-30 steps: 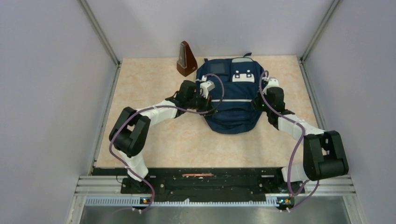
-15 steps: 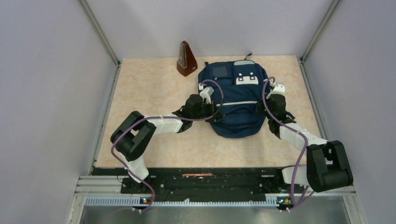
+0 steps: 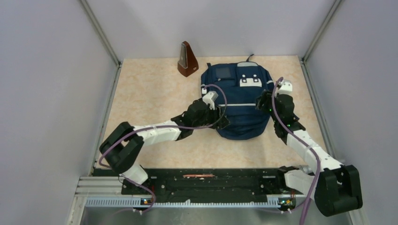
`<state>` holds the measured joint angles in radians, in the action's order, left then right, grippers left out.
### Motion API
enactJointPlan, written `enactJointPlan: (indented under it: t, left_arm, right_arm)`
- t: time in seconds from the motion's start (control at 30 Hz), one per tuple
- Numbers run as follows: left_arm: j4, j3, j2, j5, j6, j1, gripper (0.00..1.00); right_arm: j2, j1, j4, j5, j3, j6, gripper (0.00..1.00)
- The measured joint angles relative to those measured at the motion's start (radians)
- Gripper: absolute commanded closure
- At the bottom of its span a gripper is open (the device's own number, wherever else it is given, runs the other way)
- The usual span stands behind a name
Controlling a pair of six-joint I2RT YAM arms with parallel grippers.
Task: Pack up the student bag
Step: Zip the student bag at the center of the board.
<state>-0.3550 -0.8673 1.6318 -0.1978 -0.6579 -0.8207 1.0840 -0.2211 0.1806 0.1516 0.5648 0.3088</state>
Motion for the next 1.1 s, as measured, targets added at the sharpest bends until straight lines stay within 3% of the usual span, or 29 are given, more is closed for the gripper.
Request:
enactJointPlan:
  t: [0.27,0.5,0.7,0.87,1.1]
  left_arm:
    - [0.186,0.028,-0.188,0.103,0.069,0.036,0.41]
    - [0.196,0.03,-0.193,0.081,0.064,0.146,0.4]
    - [0.12,0.027,-0.141,0.028,0.029,0.192,0.4]
    - [0.055,0.01,-0.036,-0.043,0.0,0.197,0.41]
    - [0.011,-0.053,0.043,-0.116,-0.018,0.201,0.41]
  right_arm:
    - [-0.093,-0.022,-0.145,-0.093,0.047,-0.001,0.42]
    - [-0.079,-0.301,-0.19,-0.071,0.047,0.031,0.46]
    - [0.062,-0.487,-0.14,0.034,0.052,0.079,0.54]
    - [0.176,-0.512,-0.135,0.095,0.078,0.102,0.56]
    - [0.211,-0.555,-0.098,0.146,0.092,0.116,0.52]
